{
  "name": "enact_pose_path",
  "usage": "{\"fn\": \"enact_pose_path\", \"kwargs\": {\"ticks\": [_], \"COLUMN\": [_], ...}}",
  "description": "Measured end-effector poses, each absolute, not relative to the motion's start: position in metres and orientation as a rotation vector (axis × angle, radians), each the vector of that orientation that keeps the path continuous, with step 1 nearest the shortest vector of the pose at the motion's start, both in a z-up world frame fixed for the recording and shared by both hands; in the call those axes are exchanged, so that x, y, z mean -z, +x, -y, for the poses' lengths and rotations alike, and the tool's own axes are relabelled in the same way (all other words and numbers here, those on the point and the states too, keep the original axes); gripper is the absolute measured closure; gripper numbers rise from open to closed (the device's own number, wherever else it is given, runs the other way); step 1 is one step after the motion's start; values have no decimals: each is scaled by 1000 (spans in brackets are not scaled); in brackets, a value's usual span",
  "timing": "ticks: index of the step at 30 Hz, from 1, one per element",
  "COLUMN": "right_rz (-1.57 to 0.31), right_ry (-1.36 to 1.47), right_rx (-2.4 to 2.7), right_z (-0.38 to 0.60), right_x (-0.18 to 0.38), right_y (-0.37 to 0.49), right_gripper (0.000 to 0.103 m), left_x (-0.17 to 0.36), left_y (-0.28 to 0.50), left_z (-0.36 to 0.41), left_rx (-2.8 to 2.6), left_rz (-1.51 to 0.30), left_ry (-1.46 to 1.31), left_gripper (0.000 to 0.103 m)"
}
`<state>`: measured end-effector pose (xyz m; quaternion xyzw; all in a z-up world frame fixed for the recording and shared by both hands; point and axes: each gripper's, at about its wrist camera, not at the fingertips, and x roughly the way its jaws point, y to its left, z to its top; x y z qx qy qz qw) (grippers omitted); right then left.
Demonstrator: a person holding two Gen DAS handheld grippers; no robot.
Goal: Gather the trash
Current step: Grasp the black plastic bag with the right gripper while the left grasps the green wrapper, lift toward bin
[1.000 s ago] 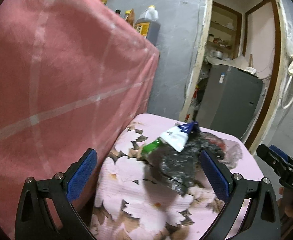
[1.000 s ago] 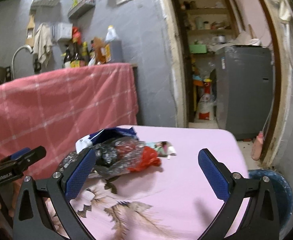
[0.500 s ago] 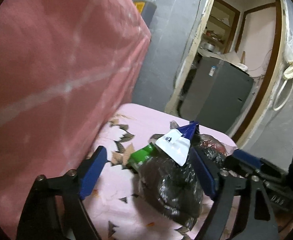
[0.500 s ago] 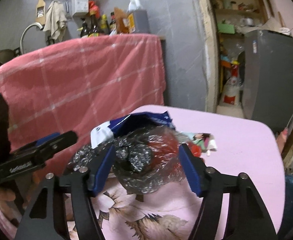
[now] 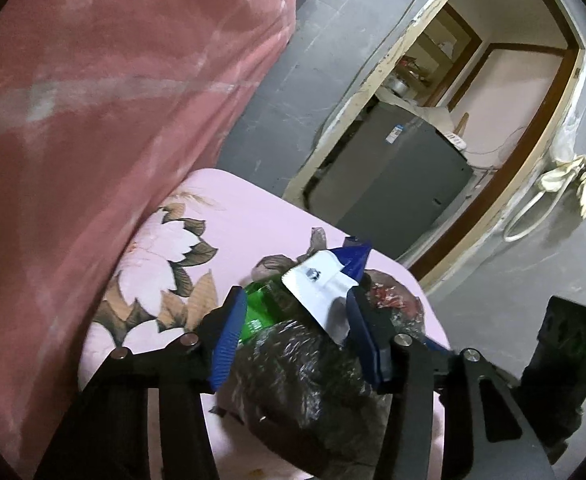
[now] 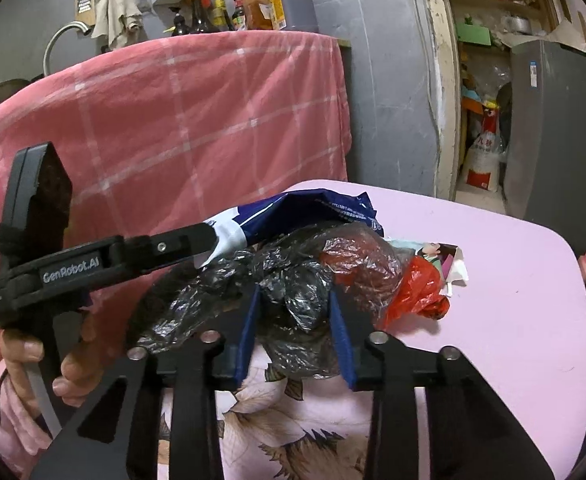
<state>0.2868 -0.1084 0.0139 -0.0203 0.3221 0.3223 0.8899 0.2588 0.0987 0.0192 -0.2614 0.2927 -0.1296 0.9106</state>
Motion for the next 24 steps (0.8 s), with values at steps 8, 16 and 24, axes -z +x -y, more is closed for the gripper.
{"fn": "enact_pose_path", "kwargs": {"ticks": [8, 16, 24], "right_rz": [-663, -608, -513], "right_ry": [-41, -78, -107], "right_rx": [-672, -638, -577], "right_z": [111, 112, 130], "right_x": [-13, -16, -28], "right_y": [284, 271, 246], "right_gripper": [93, 98, 99], "left_x": [-23, -25, -47], "left_y": [264, 262, 235], "left_z": [-97, -93, -72], "left_rx": [291, 303, 326], "left_rz": [-614, -610, -523], "left_ry": [-567, -606, -520], "left_gripper": [81, 102, 103]}}
